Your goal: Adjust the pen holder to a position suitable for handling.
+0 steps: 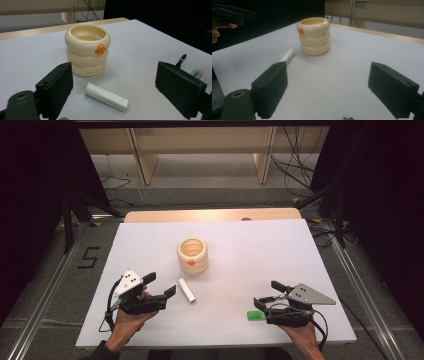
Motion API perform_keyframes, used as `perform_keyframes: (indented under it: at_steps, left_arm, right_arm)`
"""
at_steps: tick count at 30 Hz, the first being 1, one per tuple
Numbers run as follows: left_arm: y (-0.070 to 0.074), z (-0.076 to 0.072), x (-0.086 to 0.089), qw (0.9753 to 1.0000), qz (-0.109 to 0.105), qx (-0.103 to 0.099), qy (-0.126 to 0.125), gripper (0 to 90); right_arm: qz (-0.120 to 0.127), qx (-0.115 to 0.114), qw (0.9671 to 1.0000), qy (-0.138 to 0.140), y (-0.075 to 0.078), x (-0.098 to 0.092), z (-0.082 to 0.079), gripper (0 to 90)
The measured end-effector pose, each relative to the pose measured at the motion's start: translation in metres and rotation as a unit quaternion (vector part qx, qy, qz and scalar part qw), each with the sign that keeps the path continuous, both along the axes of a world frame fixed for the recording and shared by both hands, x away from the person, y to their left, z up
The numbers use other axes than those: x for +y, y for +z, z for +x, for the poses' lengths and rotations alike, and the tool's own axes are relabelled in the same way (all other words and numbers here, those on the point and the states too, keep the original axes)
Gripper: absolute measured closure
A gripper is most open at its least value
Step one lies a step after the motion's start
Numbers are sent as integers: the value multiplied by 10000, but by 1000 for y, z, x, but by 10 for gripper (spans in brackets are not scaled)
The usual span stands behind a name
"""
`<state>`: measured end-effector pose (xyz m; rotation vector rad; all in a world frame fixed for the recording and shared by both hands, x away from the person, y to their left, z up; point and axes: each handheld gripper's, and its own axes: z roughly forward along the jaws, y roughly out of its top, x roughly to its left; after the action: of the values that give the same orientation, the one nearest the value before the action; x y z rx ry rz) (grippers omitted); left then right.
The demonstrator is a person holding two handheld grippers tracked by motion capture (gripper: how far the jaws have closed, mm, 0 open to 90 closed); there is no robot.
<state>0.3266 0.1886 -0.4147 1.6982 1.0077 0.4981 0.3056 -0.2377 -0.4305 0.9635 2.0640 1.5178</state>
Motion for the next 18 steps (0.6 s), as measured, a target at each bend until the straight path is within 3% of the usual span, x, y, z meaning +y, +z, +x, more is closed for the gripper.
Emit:
perform_keyframes:
  at_steps: [9,12,13,17,18]
  left_arm:
    - [4,21,-2,9996,165,73,228,156]
    - [5,30,0,9988,233,122,408,167]
    - [5,35,3,9982,218,142,534,228]
    - [6,43,6,9970,260,164,710,334]
    - [4,50,7,9958,302,210,843,365]
  right_arm:
    - [-49,-7,10000,18,1,2,0,169]
    - [-50,-12,10000,16,1,1,0,169]
    - [-17,-19,10000,3,1,1,0,171]
    - [-7,-7,10000,-10,1,0,0,172]
    - [-6,-9,10000,-9,1,0,0,172]
